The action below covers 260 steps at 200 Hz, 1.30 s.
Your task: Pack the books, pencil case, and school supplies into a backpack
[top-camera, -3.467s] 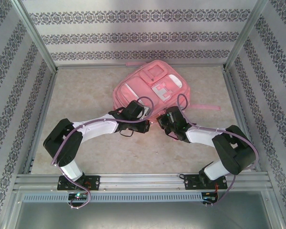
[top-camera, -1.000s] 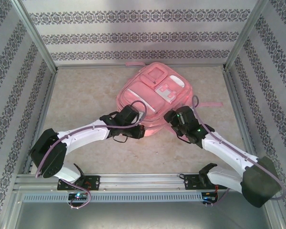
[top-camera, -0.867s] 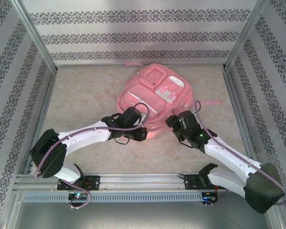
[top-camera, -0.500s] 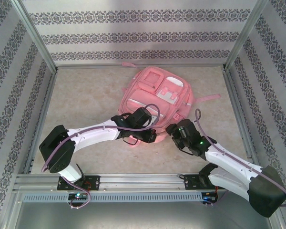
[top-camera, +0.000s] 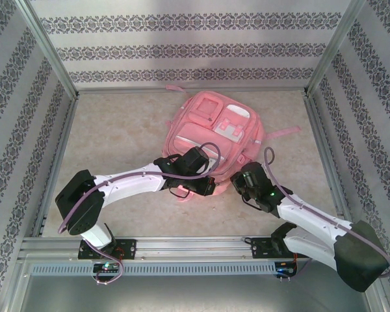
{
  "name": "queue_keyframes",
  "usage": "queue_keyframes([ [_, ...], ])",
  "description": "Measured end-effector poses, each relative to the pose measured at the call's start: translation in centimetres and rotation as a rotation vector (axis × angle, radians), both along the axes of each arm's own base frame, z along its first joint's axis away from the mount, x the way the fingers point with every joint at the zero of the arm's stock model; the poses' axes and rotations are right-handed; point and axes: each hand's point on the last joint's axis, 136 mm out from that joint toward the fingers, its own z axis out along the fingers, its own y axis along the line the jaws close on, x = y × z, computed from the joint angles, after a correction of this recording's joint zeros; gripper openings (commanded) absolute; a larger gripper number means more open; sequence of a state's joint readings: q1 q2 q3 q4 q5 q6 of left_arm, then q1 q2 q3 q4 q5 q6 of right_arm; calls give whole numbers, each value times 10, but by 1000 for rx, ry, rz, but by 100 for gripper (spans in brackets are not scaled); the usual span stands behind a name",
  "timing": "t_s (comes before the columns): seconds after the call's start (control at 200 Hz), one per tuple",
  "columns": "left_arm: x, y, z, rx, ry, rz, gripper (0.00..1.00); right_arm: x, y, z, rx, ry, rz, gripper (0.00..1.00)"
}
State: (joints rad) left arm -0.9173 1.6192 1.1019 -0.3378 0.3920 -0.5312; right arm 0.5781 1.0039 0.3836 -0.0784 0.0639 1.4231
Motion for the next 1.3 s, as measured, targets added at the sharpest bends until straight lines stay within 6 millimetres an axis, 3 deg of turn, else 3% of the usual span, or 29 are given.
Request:
queue_keyframes([
  [0.17, 0, 0, 0, 0, -1, 0, 0, 5, -1, -3, 6, 6, 2, 5],
  [0.235, 0, 0, 0, 0, -1, 1, 0, 6, -2, -3, 8, 3, 5, 0],
  [0.999, 3, 5, -6, 34, -47, -28, 0, 16, -38, -13, -5, 0, -48, 0],
  [1.299, 7, 19, -5, 50, -56, -20, 0, 21, -57, -22, -35, 36, -74, 0],
])
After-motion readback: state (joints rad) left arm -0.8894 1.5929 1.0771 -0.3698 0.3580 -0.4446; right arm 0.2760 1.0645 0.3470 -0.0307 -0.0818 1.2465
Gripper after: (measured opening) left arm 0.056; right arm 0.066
